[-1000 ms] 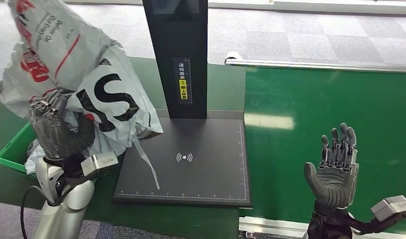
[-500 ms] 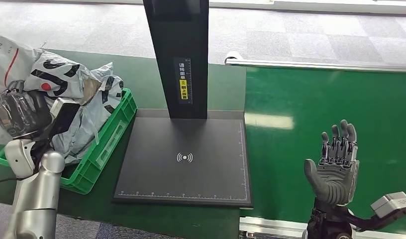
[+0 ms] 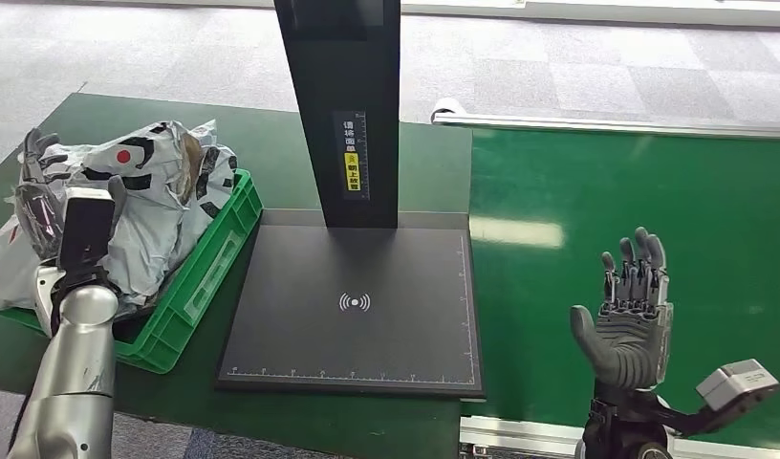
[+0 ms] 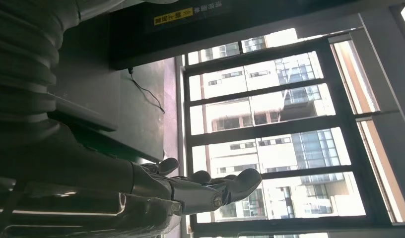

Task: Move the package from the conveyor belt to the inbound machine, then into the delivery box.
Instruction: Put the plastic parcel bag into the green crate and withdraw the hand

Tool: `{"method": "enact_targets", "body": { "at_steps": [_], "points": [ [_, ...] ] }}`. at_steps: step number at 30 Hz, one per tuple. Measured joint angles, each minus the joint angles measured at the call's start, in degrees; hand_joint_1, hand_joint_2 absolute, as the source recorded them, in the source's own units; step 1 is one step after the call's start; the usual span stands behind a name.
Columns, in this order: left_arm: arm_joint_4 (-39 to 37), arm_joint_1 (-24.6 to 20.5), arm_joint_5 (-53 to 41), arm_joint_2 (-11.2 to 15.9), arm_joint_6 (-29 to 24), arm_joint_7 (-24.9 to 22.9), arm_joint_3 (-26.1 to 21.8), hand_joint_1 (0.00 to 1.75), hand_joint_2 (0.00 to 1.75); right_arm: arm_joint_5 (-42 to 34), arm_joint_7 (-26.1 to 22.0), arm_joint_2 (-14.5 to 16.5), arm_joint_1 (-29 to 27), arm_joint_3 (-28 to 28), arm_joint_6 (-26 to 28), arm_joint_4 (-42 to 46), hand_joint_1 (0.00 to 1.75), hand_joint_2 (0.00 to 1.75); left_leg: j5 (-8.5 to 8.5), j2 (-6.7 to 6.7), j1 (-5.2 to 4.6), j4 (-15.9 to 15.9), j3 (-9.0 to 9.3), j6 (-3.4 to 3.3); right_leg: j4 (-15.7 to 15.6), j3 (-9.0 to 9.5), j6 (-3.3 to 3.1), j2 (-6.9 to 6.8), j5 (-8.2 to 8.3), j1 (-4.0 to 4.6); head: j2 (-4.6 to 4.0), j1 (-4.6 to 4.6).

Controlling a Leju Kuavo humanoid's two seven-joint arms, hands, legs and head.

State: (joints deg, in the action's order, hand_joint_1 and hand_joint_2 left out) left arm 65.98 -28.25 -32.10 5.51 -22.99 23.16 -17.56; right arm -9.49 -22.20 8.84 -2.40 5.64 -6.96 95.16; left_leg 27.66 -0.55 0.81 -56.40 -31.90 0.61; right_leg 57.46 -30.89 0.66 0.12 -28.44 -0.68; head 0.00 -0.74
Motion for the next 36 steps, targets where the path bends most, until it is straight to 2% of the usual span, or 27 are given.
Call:
{"method": "enact_targets", "body": {
  "at_steps": [4,8,10,13,21,36],
  "points": [
    [3.78,2.14,9.10,-2.77,1.82,3.93,1.57,0.00,1.75,2.23,0.65,0.01,1.18,-2.44,-1.19,-3.23,0.00,1.75,0.00,-0.04,-0.01,0.00,0.00,0.00,-0.01,0.00,0.00,-0.01,0.00,-0.02,0.00,0.00],
    [9.60,6.37,17.86,-6.29,9.78,6.12,5.56,0.00,1.75,5.77,1.08,0.06,2.33,-5.25,-2.33,-6.70,0.00,1.75,0.00,-0.03,-0.01,-0.01,0.00,0.00,-0.01,0.00,0.00,0.00,0.00,-0.02,0.00,0.00],
    [12.51,8.74,19.47,-7.74,12.42,6.35,8.30,0.00,1.75,6.81,0.88,0.06,2.86,-6.47,-2.61,-8.38,0.00,1.75,0.01,-0.04,-0.01,-0.01,-0.01,0.00,-0.01,-0.01,0.01,-0.01,0.00,-0.02,0.00,0.01],
    [15.47,11.05,19.92,-9.00,12.93,6.41,11.19,0.00,1.75,7.22,0.61,0.04,3.31,-7.49,-2.65,-10.09,0.00,1.75,0.01,-0.03,-0.01,-0.01,-0.04,-0.01,-0.01,-0.03,0.01,-0.01,0.00,-0.02,0.00,0.00],
    [18.66,12.80,20.03,-9.79,13.24,6.41,12.96,0.00,1.75,7.37,0.49,-0.03,3.50,-8.19,-2.65,-11.90,0.00,1.75,0.01,-0.04,0.00,0.00,-0.03,-0.01,-0.01,-0.03,0.00,-0.01,0.00,0.00,0.00,0.01],
    [19.29,13.25,20.77,-9.94,13.97,6.37,13.49,0.00,1.75,7.54,0.43,-0.05,3.78,-8.37,-2.69,-13.21,0.00,1.75,0.01,-0.04,0.00,0.00,-0.03,-0.01,-0.01,-0.03,0.00,-0.01,0.00,0.00,0.00,0.00]
  ]
}}
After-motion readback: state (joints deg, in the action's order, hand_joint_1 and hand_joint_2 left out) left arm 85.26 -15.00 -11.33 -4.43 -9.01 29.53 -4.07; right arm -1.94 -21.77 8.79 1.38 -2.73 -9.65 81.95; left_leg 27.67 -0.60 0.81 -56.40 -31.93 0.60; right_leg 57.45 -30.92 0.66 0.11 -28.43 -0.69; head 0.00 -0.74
